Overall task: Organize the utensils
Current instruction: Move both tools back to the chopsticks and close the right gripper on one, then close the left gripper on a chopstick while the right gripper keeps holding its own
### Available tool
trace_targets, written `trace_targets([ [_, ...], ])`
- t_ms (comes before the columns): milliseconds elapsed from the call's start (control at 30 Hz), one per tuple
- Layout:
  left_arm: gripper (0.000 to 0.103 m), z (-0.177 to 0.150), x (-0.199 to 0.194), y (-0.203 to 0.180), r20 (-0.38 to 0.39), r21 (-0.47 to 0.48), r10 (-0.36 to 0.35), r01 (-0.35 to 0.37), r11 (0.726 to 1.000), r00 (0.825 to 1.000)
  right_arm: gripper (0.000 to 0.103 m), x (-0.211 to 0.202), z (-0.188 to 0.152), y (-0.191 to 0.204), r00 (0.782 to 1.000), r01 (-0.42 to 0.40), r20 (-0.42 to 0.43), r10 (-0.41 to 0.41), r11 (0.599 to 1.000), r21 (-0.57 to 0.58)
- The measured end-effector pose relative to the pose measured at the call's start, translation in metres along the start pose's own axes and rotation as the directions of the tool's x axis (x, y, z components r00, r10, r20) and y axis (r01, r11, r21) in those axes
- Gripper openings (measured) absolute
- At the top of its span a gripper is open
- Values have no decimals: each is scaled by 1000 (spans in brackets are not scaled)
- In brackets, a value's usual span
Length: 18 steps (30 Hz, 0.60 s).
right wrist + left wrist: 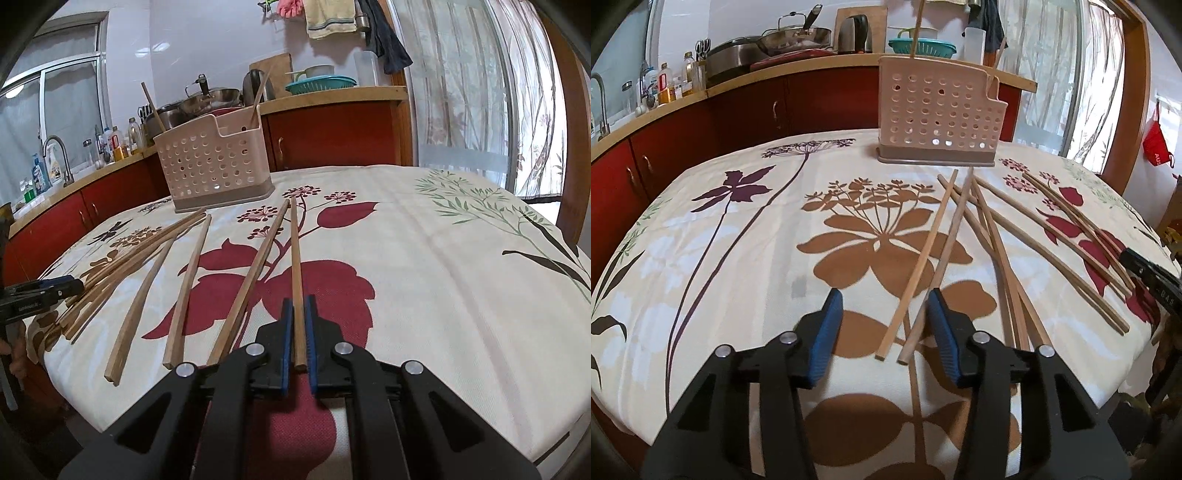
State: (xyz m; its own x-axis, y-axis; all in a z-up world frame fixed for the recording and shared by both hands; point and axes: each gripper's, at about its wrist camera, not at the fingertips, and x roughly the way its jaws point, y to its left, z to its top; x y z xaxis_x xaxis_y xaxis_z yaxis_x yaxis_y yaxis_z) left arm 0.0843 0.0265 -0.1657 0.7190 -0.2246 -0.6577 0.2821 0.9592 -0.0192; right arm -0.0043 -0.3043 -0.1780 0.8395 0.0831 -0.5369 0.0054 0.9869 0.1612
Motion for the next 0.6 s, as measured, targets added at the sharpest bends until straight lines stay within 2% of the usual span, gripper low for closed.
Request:
trace_targets([
  [200,44,5,-4,8,25,-10,17,-17,1000,1000,8,0,0,0,1000,0,0,0,1000,1],
  [367,42,1,2,16,-5,-32,19,-19,999,1000,8,0,1,0,1000,0,0,0,1000,1],
  [600,42,-5,1,1,-16,22,5,-5,1000,1000,8,-1,1,0,1000,-1,0,1,1000,1],
])
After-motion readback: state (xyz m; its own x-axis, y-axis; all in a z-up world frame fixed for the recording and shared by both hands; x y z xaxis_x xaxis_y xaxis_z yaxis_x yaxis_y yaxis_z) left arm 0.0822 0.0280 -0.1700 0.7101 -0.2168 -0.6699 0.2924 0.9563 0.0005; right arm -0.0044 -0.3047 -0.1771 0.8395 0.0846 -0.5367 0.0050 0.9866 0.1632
